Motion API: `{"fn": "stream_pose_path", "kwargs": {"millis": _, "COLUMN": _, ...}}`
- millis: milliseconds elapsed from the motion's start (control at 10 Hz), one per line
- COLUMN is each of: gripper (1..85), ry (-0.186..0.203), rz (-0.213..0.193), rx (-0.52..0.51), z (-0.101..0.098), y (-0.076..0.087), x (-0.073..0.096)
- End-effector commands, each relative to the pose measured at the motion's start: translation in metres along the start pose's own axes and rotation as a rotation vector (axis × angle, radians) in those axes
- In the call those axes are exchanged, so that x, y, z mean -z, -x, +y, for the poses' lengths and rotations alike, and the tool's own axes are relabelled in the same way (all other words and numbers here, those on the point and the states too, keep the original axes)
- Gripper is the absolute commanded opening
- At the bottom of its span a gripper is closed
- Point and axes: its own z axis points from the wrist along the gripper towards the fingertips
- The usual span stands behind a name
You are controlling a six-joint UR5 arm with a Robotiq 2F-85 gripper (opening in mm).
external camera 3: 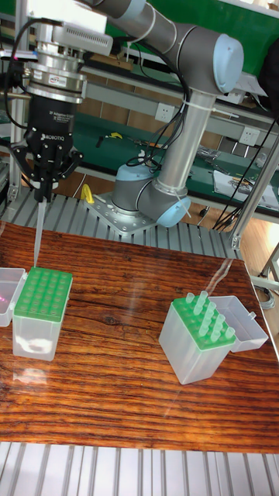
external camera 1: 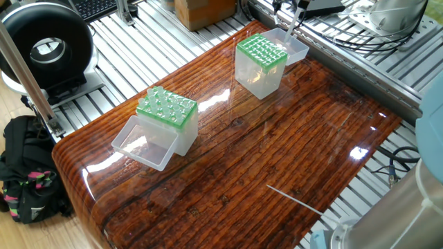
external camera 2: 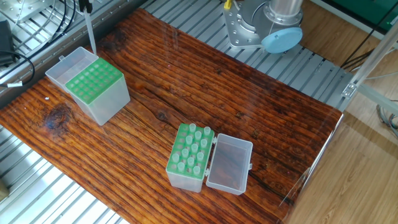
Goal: Transfer all large pipette tips from one holder to another
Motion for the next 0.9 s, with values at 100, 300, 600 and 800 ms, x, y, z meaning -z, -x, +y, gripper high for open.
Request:
{"fn": "stream_pose_path", "kwargs": {"millis": 100, "gripper": 1.0, "ry": 0.021, "rz": -0.023, "rx": -0.011, "z": 0.0043, "y": 0.0045, "x": -0.0005}}
{"fn": "stream_pose_path", "kwargs": {"millis": 300, "gripper": 1.0, "ry": 0.012, "rz": -0.015, "rx": -0.009, "z": 0.0019, "y": 0.0021, "x": -0.0013}}
{"fn": "stream_pose_path", "kwargs": {"millis": 600, "gripper": 1.0, "ry": 0.03, "rz": -0.001, "rx": -0.013, "z": 0.0056, "y": -0.0019, "x": -0.0045}}
{"fn": "stream_pose_path", "kwargs": {"millis": 800, "gripper": 1.0, "ry": 0.042, "rz": 0.0, "rx": -0.021, "z": 0.0083, "y": -0.0016, "x": -0.006}}
